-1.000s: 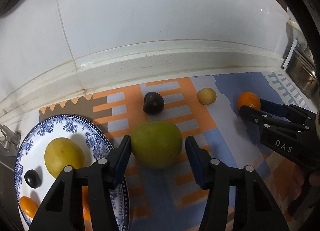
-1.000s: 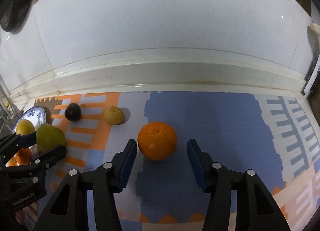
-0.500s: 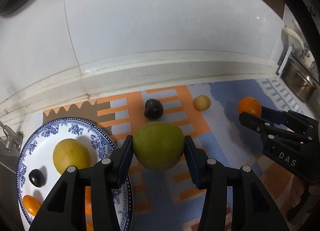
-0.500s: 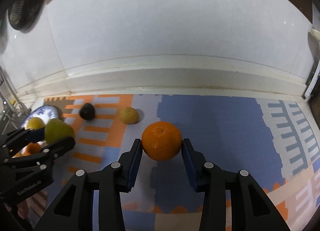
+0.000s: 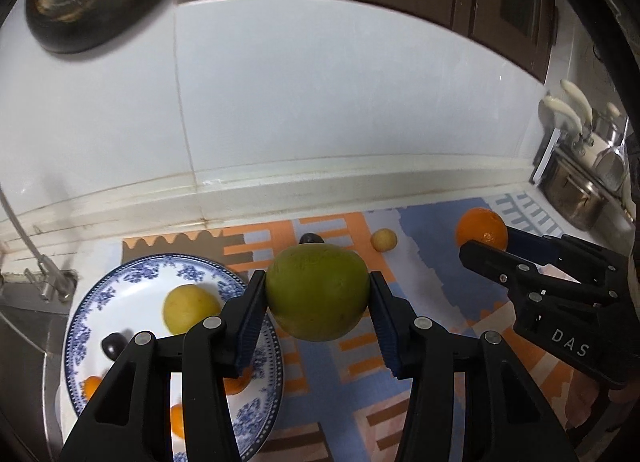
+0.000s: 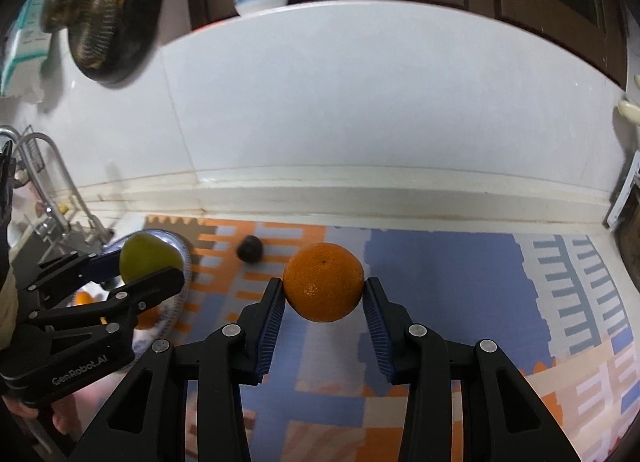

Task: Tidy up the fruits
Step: 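Grasp the green fruit with the left tool while the right tool grasps the orange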

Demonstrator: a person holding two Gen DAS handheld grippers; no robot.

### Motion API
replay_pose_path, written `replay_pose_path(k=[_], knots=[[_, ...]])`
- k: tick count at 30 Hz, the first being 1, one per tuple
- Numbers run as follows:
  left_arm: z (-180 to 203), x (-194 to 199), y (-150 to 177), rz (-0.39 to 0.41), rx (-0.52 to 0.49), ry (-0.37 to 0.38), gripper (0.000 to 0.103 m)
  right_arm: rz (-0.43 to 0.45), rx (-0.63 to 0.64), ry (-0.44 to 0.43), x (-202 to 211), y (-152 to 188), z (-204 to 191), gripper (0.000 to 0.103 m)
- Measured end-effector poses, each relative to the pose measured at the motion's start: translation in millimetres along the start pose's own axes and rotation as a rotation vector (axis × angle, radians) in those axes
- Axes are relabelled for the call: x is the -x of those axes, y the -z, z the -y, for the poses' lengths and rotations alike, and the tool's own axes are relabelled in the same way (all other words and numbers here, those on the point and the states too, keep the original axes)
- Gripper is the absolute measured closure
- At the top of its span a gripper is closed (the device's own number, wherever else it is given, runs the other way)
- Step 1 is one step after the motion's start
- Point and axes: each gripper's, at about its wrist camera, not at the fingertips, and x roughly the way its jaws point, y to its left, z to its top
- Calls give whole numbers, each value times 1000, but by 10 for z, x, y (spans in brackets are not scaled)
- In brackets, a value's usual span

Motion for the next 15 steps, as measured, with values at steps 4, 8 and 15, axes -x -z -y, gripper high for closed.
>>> replay_pose_path(k=[4,8,15], knots=[[-95,156,22,23,24,-9,54,23,21,-24,122,-35,-144,61],[-201,332,41,53,37,-32,54,48,48,-49,239,-75,-310,61],[-409,556,53,89,71,-66,54,83,96,-103,359,-170,-593,61]])
